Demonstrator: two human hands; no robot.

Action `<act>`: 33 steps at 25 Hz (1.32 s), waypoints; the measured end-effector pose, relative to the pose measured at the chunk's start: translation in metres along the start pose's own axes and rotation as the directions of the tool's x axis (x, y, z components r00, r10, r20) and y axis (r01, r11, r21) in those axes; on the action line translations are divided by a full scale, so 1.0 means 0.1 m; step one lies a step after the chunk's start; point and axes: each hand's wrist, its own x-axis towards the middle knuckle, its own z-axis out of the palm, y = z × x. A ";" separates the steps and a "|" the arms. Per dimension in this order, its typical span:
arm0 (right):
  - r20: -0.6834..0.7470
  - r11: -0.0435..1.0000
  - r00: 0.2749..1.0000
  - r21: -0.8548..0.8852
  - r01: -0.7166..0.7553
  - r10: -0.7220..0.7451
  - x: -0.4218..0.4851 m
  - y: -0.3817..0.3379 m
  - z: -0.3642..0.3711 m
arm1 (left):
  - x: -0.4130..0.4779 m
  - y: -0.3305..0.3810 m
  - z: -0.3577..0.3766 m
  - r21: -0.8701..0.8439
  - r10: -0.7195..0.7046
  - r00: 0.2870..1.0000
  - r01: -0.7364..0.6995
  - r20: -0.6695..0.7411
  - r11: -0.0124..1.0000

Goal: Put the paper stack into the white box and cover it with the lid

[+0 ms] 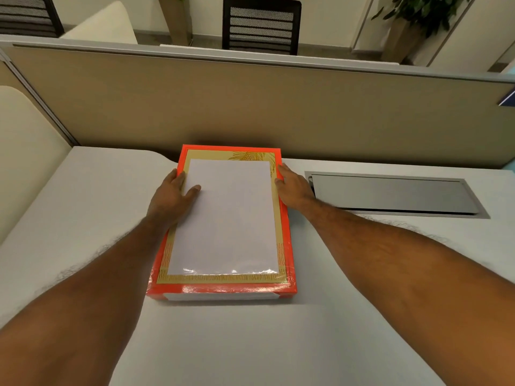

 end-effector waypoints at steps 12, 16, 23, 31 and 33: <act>-0.010 0.886 0.996 0.457 -0.072 0.086 -0.69 -0.09 0.23 | -0.43 -0.13 0.03 -0.182 -0.014 0.997 0.027 0.071 0.983; -0.031 0.834 0.993 0.545 -0.082 0.118 -0.86 -0.06 0.37 | -0.52 -0.13 0.09 -0.143 0.019 1.000 -0.016 0.020 0.990; -0.101 0.855 0.988 0.516 -0.044 0.112 -0.87 -0.05 0.43 | -0.52 -0.12 0.10 -0.097 0.036 0.999 -0.038 -0.013 0.995; -0.027 0.940 0.992 0.323 -0.110 0.126 -1.05 0.09 0.00 | -0.75 0.18 -0.19 0.172 0.031 0.999 -0.034 0.020 0.984; -0.026 0.978 0.995 0.189 -0.091 0.098 -1.22 0.22 -0.18 | -0.90 0.32 -0.21 0.205 0.058 0.998 -0.062 0.024 0.977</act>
